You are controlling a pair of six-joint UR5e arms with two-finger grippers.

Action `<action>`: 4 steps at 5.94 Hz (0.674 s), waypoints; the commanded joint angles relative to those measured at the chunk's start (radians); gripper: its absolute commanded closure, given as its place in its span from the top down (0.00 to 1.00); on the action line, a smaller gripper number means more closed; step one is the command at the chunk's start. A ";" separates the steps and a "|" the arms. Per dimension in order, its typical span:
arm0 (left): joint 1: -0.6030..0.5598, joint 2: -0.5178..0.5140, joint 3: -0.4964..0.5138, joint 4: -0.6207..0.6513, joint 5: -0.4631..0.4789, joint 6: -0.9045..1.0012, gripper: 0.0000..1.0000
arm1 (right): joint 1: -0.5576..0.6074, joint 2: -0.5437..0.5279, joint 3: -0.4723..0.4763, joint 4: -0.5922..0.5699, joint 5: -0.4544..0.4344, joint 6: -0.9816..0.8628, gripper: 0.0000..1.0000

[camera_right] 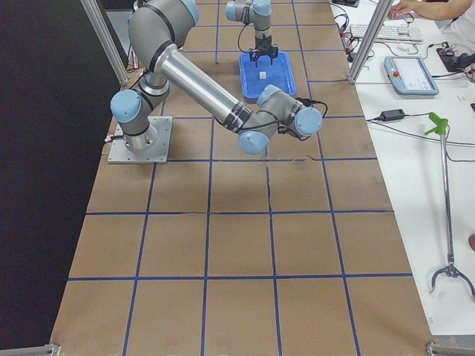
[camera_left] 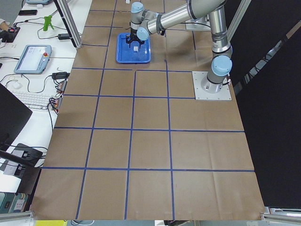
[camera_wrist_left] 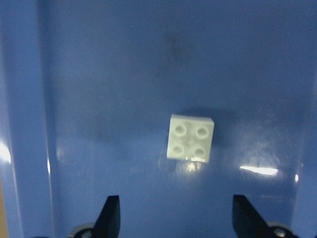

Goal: Assemble white blocks and place on blue tray

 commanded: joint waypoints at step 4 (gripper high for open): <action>0.136 0.378 0.007 -0.419 0.005 -0.505 0.88 | 0.293 -0.052 0.158 -0.223 0.129 0.319 0.28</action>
